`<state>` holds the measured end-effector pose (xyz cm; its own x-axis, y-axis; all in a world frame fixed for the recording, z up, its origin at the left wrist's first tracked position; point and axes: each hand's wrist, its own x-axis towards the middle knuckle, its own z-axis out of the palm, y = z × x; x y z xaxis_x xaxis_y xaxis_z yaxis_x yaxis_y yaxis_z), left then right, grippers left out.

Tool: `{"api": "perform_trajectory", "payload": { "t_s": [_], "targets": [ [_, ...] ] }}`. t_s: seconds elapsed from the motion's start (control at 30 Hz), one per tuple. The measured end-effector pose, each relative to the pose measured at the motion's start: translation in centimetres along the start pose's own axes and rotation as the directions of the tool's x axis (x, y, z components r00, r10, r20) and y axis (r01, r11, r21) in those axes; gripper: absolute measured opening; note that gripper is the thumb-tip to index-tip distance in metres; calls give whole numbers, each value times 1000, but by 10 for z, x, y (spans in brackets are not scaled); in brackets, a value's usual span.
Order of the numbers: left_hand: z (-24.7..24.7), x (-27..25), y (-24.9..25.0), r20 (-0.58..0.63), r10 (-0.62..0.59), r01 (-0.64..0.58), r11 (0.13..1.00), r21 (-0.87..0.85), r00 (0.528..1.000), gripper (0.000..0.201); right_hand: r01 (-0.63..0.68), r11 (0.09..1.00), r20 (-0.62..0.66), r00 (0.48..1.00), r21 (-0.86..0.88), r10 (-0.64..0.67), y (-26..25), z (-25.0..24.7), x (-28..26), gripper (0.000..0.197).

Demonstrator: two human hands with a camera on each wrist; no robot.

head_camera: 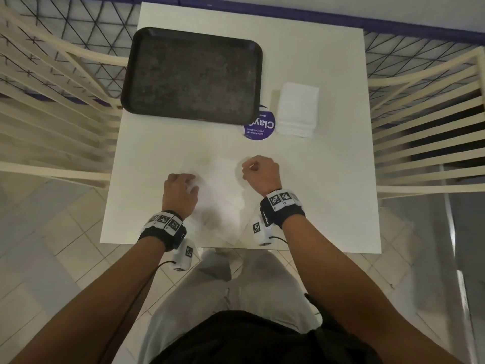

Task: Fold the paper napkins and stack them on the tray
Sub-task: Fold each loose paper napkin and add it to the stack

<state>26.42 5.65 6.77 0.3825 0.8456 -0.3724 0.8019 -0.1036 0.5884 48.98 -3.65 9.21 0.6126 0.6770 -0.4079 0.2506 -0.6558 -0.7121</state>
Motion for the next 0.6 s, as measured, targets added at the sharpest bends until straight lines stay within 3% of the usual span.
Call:
{"api": "perform_trajectory", "payload": {
  "t_s": [0.23,0.47,0.6],
  "targets": [
    [-6,3,-7,47,-31,33,998,-44,998,27,-157,970,265,943,-188,204,-1,40,-36,23],
    [-6,2,-1,48,-104,109,988,-110,993,22,-191,962,251,938,-194,237,-2,54,-41,21],
    [-11,-3,2,57,-49,57,989,-137,997,13,-208,969,236,943,-136,236,1,52,-43,13]
  ]
}}
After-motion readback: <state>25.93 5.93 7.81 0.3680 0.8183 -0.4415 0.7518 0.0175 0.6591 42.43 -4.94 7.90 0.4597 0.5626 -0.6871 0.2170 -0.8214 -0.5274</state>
